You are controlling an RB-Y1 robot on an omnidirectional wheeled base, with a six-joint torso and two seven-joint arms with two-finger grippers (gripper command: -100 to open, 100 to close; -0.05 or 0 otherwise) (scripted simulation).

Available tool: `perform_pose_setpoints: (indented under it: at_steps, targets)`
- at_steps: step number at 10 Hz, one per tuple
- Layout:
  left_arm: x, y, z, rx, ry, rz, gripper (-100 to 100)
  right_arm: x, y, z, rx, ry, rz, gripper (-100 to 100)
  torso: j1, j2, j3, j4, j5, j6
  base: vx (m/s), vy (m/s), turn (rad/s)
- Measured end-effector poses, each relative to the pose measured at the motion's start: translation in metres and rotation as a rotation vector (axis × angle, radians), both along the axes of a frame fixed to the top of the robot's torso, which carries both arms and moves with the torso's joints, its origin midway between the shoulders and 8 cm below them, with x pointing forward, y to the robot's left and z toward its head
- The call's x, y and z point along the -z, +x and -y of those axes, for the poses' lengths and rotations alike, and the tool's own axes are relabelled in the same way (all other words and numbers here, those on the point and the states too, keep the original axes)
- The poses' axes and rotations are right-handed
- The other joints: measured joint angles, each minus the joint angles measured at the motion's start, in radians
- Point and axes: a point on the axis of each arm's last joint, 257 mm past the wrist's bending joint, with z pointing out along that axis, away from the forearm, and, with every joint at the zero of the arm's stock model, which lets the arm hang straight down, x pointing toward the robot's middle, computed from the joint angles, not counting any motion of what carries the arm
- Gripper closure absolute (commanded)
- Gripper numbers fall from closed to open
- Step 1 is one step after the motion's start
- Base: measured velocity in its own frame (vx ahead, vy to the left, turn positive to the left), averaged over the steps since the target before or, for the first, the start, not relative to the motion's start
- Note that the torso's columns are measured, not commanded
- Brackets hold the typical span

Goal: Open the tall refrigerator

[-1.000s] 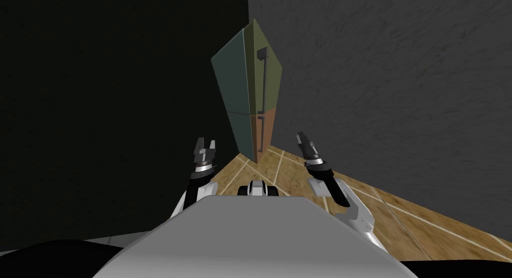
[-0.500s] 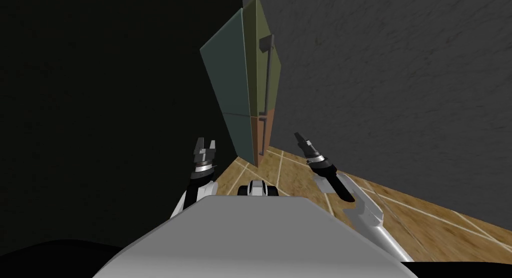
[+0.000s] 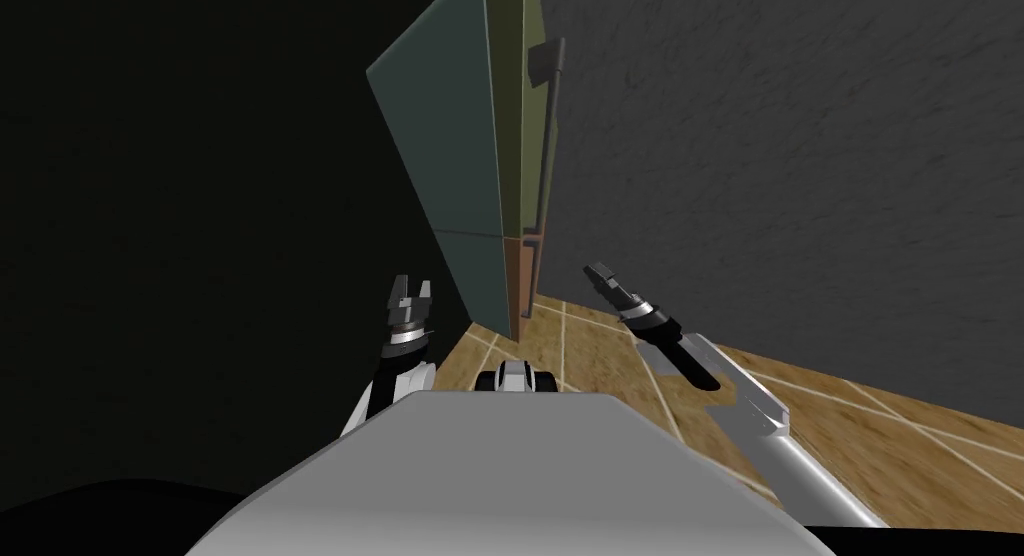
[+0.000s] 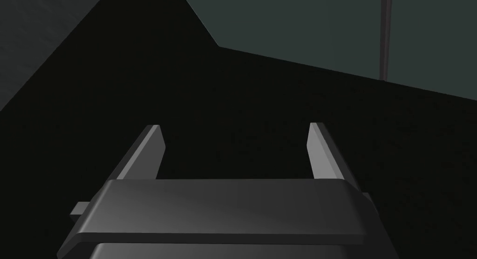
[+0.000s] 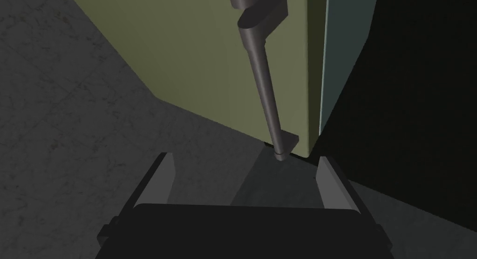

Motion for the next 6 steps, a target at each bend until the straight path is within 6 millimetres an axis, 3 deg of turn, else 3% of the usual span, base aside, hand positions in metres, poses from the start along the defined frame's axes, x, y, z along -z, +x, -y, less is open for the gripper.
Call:
perform_pose_setpoints:
  at_steps: [1,4,6]
  targets:
    - [0.000,0.000,0.000,0.000,0.000,0.000,0,0.000,0.003,0.002,0.009,-0.057,0.007,-100,0.001,-0.001,0.000,0.000,0.001,0.000,0.173,0.243,-0.199]
    - [0.000,0.000,0.000,0.000,0.000,0.000,0,0.001,0.012,0.007,0.025,-0.194,0.022,-100,-0.011,0.003,0.002,0.001,-0.003,0.001,0.108,0.101,-0.147]
    - [0.000,0.000,0.000,0.000,0.000,0.000,0,0.000,0.018,0.011,0.039,-0.282,0.032,-100,-0.002,0.000,0.000,0.000,0.000,-0.001,0.087,0.124,-0.109]
